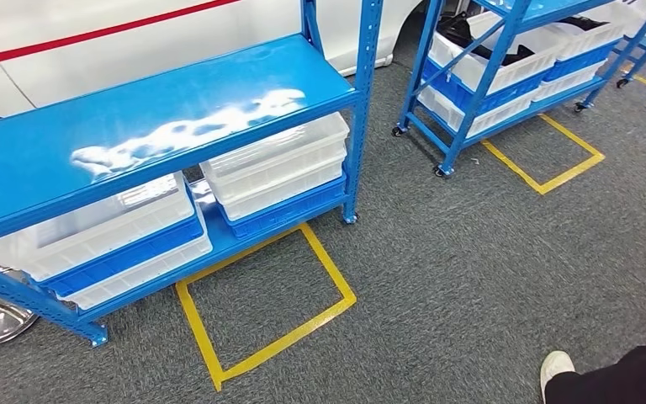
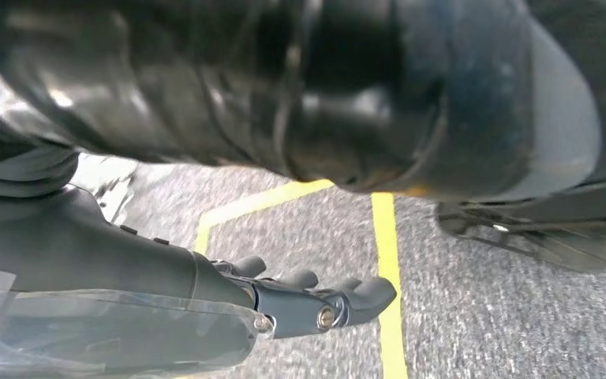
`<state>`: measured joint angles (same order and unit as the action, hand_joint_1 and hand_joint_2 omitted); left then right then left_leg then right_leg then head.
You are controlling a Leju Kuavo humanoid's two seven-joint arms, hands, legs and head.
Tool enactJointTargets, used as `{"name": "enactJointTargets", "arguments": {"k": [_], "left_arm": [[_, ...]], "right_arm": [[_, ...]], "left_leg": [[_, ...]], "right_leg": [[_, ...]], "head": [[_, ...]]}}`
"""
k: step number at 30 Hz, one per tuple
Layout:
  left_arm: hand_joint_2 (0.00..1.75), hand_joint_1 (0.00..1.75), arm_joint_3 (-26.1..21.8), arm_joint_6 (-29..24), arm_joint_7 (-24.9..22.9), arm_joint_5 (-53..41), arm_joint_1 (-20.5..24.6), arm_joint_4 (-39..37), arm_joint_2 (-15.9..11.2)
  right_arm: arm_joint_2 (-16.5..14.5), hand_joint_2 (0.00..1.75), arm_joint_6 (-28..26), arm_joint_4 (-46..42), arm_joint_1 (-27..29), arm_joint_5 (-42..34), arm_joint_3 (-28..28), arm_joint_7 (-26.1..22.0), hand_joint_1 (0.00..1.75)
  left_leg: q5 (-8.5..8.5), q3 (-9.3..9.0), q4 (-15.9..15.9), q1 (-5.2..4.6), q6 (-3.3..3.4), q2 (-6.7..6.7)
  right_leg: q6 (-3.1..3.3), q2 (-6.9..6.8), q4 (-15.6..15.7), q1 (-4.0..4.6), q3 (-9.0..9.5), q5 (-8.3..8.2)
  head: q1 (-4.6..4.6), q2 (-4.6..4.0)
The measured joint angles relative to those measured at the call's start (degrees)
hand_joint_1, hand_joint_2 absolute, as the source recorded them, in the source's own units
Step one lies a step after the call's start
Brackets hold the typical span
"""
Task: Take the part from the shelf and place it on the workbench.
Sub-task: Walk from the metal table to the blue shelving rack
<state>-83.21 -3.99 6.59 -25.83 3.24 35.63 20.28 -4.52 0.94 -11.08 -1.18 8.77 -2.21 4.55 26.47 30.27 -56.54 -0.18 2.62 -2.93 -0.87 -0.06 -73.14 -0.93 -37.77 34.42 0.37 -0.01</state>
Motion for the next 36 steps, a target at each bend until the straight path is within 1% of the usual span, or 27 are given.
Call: {"name": "enactJointTargets", "arguments": {"k": [1,3,5,7,8,10,11,12,13,14,15,16,18,20,22,23,25,26,27,28,29,30,31,32,33,34,36], "left_arm": [[0.00,0.00,0.0,-0.1,0.0,0.2,0.0,0.0,0.0],[0.00,0.00,0.0,-0.4,0.0,0.5,0.0,0.0,0.1],[0.00,0.00,0.0,-0.7,0.0,1.0,0.0,0.0,0.1],[0.00,0.00,0.0,-1.0,-0.1,1.3,0.0,0.0,0.0],[0.00,0.00,0.0,-1.1,0.0,1.4,-0.1,0.0,0.0],[0.00,0.00,0.0,-1.4,0.0,1.9,0.0,0.0,0.0],[0.00,0.00,0.0,-1.5,0.0,2.1,0.1,0.0,0.0],[0.00,0.00,0.0,-1.6,0.0,2.2,0.1,0.0,0.0],[0.00,0.00,0.0,-1.7,-0.1,2.3,0.1,0.0,0.0],[0.00,0.00,0.0,-1.8,-0.1,2.4,0.1,0.0,0.0],[0.00,0.00,0.0,-1.9,-0.1,2.4,0.0,0.0,0.0],[0.00,0.00,0.0,-1.9,-0.1,2.4,0.0,0.0,0.0],[0.00,0.00,0.0,-2.0,-0.1,2.5,0.0,0.0,0.0],[0.00,0.00,0.1,-2.0,-0.1,2.8,0.1,0.0,-0.1],[0.00,0.00,0.2,-2.2,-0.1,3.3,-0.1,0.0,-0.1],[0.00,0.00,0.2,-2.3,-0.1,3.5,-0.2,0.0,0.0],[0.00,0.00,0.2,-2.4,-0.1,3.8,-0.2,0.0,0.1],[0.00,0.00,0.2,-2.4,-0.1,3.8,-0.1,0.0,0.2],[0.00,0.00,0.2,-2.4,-0.1,3.9,-0.1,0.0,0.2],[0.00,0.00,0.2,-2.4,-0.1,4.0,-0.1,0.0,0.2],[0.00,0.00,0.2,-2.4,-0.1,4.0,-0.1,0.0,0.2],[0.00,0.00,0.2,-2.5,-0.1,4.1,-0.1,0.0,0.2],[0.00,0.00,0.2,-2.5,0.0,4.3,-0.1,0.0,0.2],[0.00,0.00,0.3,-2.6,0.0,4.6,-0.1,0.0,0.2],[0.00,0.00,0.3,-2.7,0.0,4.9,-0.1,0.0,0.2],[0.00,0.00,0.5,-2.9,0.0,5.2,-0.1,0.0,0.2],[0.00,0.00,0.9,-3.1,0.0,5.8,-0.1,0.0,0.2]], "right_arm": [[0.0,0.00,0.0,0.0,0.0,0.0,0.0,0.0,0.00],[0.1,0.00,0.0,0.0,0.2,0.0,0.0,0.0,0.00],[0.1,0.00,0.0,0.1,0.1,0.0,0.0,0.0,0.00],[0.1,0.00,0.0,0.0,-0.1,0.0,0.0,0.0,0.00],[0.1,0.00,0.0,0.0,-0.2,0.0,0.0,0.0,0.00],[0.1,0.00,0.0,0.0,-0.1,0.0,0.0,0.1,0.00],[0.1,0.00,0.0,0.0,0.0,0.0,0.0,0.1,0.00],[0.1,0.00,0.1,0.0,0.1,0.0,0.0,0.1,0.00],[0.1,0.00,0.1,0.0,0.2,0.0,0.0,0.1,0.00],[0.1,0.00,0.1,0.0,0.2,0.0,0.0,0.1,0.00],[0.1,0.00,0.1,0.0,0.2,0.0,0.0,0.2,0.00],[0.1,0.00,0.1,0.0,0.2,0.0,0.0,0.2,0.00],[0.1,0.00,0.1,0.0,0.1,0.0,0.0,0.2,0.00],[0.1,0.00,0.1,0.0,0.1,-0.1,0.0,0.2,0.00],[0.0,0.00,0.1,0.0,-0.2,-0.1,-0.1,0.2,0.00],[0.0,0.00,0.1,0.0,-0.4,-0.1,-0.1,0.2,0.00],[0.0,0.00,0.0,-0.1,-0.4,-0.1,-0.1,0.2,0.00],[0.0,0.00,0.0,-0.1,-0.3,-0.1,-0.1,0.2,0.00],[0.0,0.00,0.0,-0.1,-0.2,-0.1,-0.1,0.2,0.00],[0.0,0.00,0.0,-0.1,-0.1,-0.1,-0.1,0.2,0.00],[0.0,0.00,0.0,-0.1,-0.1,-0.1,-0.1,0.2,0.00],[0.0,0.00,0.0,-0.1,0.0,-0.1,-0.1,0.2,0.00],[0.0,0.00,0.0,-0.1,0.0,-0.1,-0.1,0.2,0.00],[0.0,0.00,0.0,-0.1,0.1,-0.1,-0.1,0.3,0.00],[0.1,0.00,0.0,0.0,0.2,-0.1,-0.1,0.3,0.00],[0.1,0.00,0.0,0.0,0.3,-0.2,-0.1,0.3,0.00],[0.2,0.00,0.0,0.0,0.3,-0.3,-0.1,0.3,0.00]], "left_leg": [[0.19,-0.03,-0.3,0.08,-0.19,-0.91],[0.73,0.31,-1.1,0.17,-0.79,-2.46],[1.07,0.89,-1.7,0.16,-1.39,-3.43],[1.11,1.10,-1.7,0.23,-1.93,-4.20],[1.40,1.23,-2.1,0.22,-2.21,-3.61],[3.60,2.87,-5.7,0.21,-2.83,-0.74],[5.46,4.66,-9.3,0.22,-3.13,1.00],[7.29,6.78,-13.4,0.34,-3.38,1.92],[8.45,8.61,-16.8,0.45,-3.56,2.33],[8.54,9.60,-18.6,0.53,-3.64,2.50],[7.45,9.38,-17.9,0.58,-3.62,2.66],[5.44,7.97,-15.0,0.56,-3.46,3.08],[1.71,3.86,-6.7,0.17,-2.74,5.59],[0.63,1.88,-2.3,-0.34,-1.99,7.32],[0.71,1.85,-1.8,-0.48,-1.48,6.28],[0.50,1.56,-1.4,-0.34,-1.21,5.56],[-0.08,0.93,-0.6,0.10,-0.50,4.15],[-0.26,0.77,-0.5,0.24,-0.28,3.50],[-0.31,0.80,-0.4,0.27,-0.10,2.83],[-0.30,0.83,-0.5,0.25,-0.05,2.04],[-0.26,0.79,-0.5,0.22,-0.03,1.20],[-0.19,0.69,-0.5,0.19,-0.05,0.28],[-0.08,0.53,-0.6,0.19,-0.12,-0.67],[0.09,0.41,-0.8,0.22,-0.24,-1.58],[0.31,0.44,-1.1,0.17,-0.46,-2.39],[0.52,0.60,-1.4,0.14,-0.73,-3.13],[0.73,1.09,-1.6,0.18,-1.40,-4.24]], "right_leg": [[-0.06,0.45,3.3,-0.14,1.32,-2.37],[0.01,2.72,10.3,-0.38,4.28,-5.62],[0.46,3.93,12.9,-0.33,5.26,-6.09],[1.19,2.75,13.0,-0.23,5.32,-6.20],[1.58,2.08,13.2,-0.24,5.48,-6.22],[2.33,0.49,13.6,-0.35,5.75,-6.23],[2.55,-0.32,13.6,-0.26,5.80,-6.13],[2.69,-1.16,13.6,-0.21,5.79,-6.03],[2.74,-2.00,13.6,-0.16,5.81,-5.92],[2.74,-2.83,13.6,-0.15,5.88,-5.79],[2.68,-3.58,13.6,-0.14,6.02,-5.66],[2.58,-4.30,13.6,-0.14,6.26,-5.50],[2.19,-5.64,13.6,0.02,6.85,-5.07],[1.59,-6.80,13.6,0.21,7.31,-4.67],[0.93,-7.95,13.9,0.28,7.86,-4.48],[0.57,-7.58,13.9,0.21,8.20,-4.25],[0.08,-4.36,11.4,0.09,7.51,-2.30],[-0.02,-2.17,8.4,-0.02,6.11,-0.60],[-0.03,-0.79,4.7,0.00,4.12,1.23],[-0.05,-0.25,1.1,0.01,2.11,2.49],[-0.07,-0.08,-1.1,0.02,0.66,2.70],[-0.04,0.00,-1.3,0.02,0.13,1.66],[0.03,0.22,0.8,0.00,0.70,-0.51],[0.13,0.92,4.7,-0.05,2.07,-3.21],[0.23,2.29,8.5,-0.12,3.51,-5.14],[0.32,3.41,11.4,-0.19,4.59,-6.39],[0.57,4.46,13.2,-0.11,5.24,-6.55]], "head": [[0.01,0.00],[0.02,-0.01],[0.02,-0.01],[0.03,0.00],[0.03,-0.01],[-0.06,0.00],[-0.10,-0.01],[-0.14,-0.01],[-0.14,-0.01],[-0.14,-0.01],[-0.14,-0.01],[-0.14,-0.01],[-0.13,-0.01],[-0.12,-0.01],[-0.12,-0.01],[-0.11,0.00],[-0.09,0.00],[-0.08,0.00],[-0.08,-0.01],[-0.08,-0.01],[-0.09,-0.01],[-0.08,-0.01],[-0.08,0.00],[-0.07,0.00],[-0.07,0.00],[-0.07,-0.01],[-0.08,-0.01]]}}
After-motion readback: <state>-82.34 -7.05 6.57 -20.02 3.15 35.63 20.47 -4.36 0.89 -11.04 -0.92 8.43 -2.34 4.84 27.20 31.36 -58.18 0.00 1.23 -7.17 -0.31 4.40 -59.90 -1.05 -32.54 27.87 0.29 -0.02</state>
